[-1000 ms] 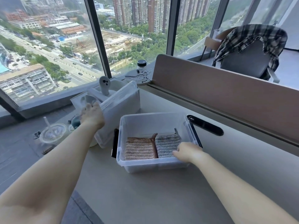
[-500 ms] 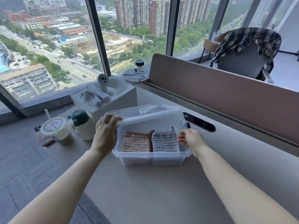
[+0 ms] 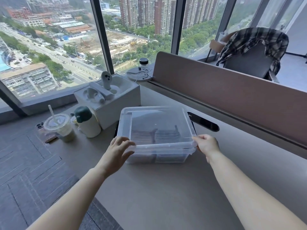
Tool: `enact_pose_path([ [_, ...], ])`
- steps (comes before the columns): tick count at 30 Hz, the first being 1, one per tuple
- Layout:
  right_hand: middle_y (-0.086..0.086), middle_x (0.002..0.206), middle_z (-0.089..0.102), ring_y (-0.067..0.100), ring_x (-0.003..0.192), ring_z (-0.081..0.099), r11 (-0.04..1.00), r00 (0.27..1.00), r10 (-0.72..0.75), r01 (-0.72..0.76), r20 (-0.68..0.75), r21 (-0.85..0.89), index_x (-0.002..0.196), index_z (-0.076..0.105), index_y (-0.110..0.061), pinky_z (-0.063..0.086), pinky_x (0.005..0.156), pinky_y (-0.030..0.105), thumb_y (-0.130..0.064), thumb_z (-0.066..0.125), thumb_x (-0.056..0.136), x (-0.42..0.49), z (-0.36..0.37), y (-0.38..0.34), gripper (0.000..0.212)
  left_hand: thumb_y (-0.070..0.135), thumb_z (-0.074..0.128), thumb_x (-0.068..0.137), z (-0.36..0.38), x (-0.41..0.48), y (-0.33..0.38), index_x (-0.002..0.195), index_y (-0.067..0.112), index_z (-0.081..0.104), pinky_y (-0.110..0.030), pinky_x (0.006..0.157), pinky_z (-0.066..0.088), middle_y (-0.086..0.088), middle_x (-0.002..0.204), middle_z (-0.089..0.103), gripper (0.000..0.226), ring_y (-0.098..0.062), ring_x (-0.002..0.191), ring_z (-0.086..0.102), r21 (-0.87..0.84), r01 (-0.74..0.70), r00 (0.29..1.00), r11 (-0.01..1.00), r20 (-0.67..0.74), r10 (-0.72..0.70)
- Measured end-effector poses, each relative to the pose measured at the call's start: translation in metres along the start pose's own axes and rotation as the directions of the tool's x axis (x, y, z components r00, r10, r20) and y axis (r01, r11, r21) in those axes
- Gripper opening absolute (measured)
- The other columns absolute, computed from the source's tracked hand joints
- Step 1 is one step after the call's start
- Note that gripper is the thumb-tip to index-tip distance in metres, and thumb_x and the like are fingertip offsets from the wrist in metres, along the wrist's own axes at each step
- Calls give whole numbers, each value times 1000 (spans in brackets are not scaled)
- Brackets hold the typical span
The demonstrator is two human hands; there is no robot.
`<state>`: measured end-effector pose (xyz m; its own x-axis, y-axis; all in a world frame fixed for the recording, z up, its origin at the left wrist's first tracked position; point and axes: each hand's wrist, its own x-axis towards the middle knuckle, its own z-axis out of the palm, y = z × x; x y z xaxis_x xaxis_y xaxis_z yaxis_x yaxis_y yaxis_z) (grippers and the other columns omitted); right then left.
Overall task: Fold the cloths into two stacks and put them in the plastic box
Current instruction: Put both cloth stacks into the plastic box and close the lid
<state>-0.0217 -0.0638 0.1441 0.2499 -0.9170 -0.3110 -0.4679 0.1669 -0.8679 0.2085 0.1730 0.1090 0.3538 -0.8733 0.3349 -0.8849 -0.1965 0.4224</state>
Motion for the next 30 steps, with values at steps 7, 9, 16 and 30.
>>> enact_pose_path([
  [7,5,88,65,27,85,58,935,989,-132,103,-64,-338,89,63,-9,42,70,28,-28,58,84,-7,-1,7,20,29,65,87,-4,5,2,96,22,68,-32,84,48,5,98,56,12,-19,92,57,-77,18,1000,997,-12,-19],
  [9,4,88,64,27,84,58,914,991,-128,103,-38,-392,89,61,-10,41,68,28,-29,55,85,-6,-2,7,21,19,68,85,-4,10,0,90,16,70,-33,80,51,5,94,57,6,-16,86,58,-120,64,995,991,-63,-72],
  [16,-1,65,54,20,63,48,893,997,-59,73,45,-445,64,51,-14,36,57,27,-25,61,80,0,-9,-3,22,19,60,88,-5,34,-13,118,21,60,-33,98,40,-5,122,49,30,-23,110,52,-222,547,828,807,4,-560],
  [30,1,68,55,23,63,52,764,998,-28,59,59,-642,72,56,-16,36,55,29,-36,50,92,11,10,-16,29,26,47,96,-19,57,-11,148,18,24,-31,94,37,-14,135,46,57,-27,122,45,-23,583,784,812,277,-555],
])
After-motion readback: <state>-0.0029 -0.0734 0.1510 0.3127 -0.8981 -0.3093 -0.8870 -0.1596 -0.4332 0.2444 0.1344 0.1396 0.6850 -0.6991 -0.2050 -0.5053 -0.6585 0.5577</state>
